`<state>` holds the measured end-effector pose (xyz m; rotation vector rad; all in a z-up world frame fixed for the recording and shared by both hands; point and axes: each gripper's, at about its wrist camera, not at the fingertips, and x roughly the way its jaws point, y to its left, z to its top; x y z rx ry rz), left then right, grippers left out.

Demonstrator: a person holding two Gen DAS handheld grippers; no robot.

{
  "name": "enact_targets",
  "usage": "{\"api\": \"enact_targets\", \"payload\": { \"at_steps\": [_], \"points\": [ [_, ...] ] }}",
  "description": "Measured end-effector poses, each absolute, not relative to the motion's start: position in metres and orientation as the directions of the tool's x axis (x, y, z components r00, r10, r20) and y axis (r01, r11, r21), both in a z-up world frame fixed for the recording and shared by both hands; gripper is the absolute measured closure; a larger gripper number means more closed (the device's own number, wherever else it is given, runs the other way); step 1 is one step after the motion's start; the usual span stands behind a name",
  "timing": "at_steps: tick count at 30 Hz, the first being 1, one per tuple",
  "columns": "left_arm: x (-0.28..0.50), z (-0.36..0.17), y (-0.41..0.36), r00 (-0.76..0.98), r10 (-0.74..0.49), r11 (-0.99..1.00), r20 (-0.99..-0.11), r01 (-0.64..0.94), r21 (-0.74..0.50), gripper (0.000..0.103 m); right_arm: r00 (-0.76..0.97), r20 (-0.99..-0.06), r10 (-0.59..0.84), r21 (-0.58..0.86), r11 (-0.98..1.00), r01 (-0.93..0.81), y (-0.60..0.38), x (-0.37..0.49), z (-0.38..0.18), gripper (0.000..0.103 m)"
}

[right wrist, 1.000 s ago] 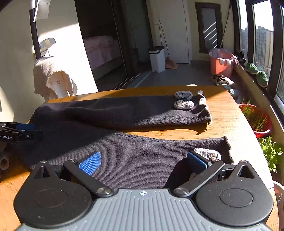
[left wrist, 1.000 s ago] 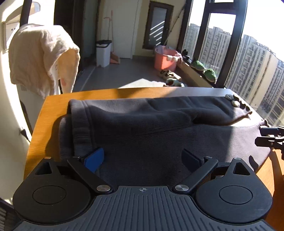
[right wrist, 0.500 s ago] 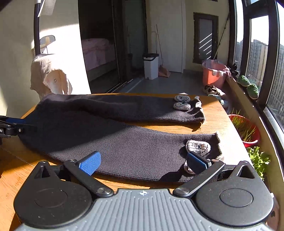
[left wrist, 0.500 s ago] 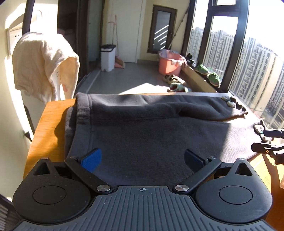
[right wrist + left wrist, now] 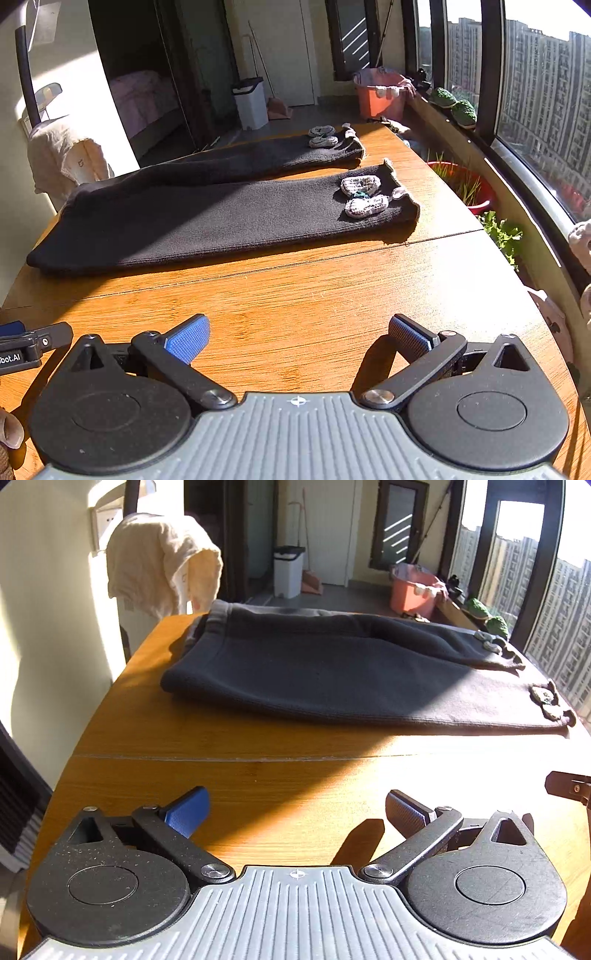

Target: Fold clothes

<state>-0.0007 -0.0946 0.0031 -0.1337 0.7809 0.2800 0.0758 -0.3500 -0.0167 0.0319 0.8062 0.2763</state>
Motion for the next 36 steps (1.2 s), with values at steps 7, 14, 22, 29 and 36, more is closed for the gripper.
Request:
{"api": "enact_targets", "payload": {
  "at_steps": [7, 14, 22, 29, 36],
  "points": [
    [-0.021, -0.001, -0.106, 0.695, 0.265, 0.938, -0.668, -0.346, 0.013, 0.000, 0.680, -0.708, 0.190, 0.020, 0.968, -0.250, -0.327, 0.064, -0.023, 0.000],
    [-0.022, -0.001, -0.108, 0.696, 0.280, 0.933, -0.662, -0.359, 0.017, 0.000, 0.713, -0.675, 0.191, 0.020, 0.971, -0.240, -0.327, 0.059, -0.025, 0.000],
    [-0.020, -0.002, -0.105, 0.698, 0.277, 0.934, -0.660, -0.357, 0.014, 0.000, 0.713, -0.672, 0.200, 0.021, 0.968, -0.251, -0.327, 0.058, -0.025, 0.000],
    [-0.021, -0.002, -0.104, 0.704, 0.266, 0.938, -0.659, -0.347, 0.009, 0.000, 0.709, -0.672, 0.215, 0.022, 0.962, -0.271, -0.326, 0.057, -0.026, 0.000],
    [-0.021, -0.003, -0.103, 0.704, 0.266, 0.939, -0.659, -0.345, 0.010, 0.000, 0.705, -0.672, 0.228, 0.022, 0.957, -0.289, -0.324, 0.057, -0.026, 0.000]
  ]
}}
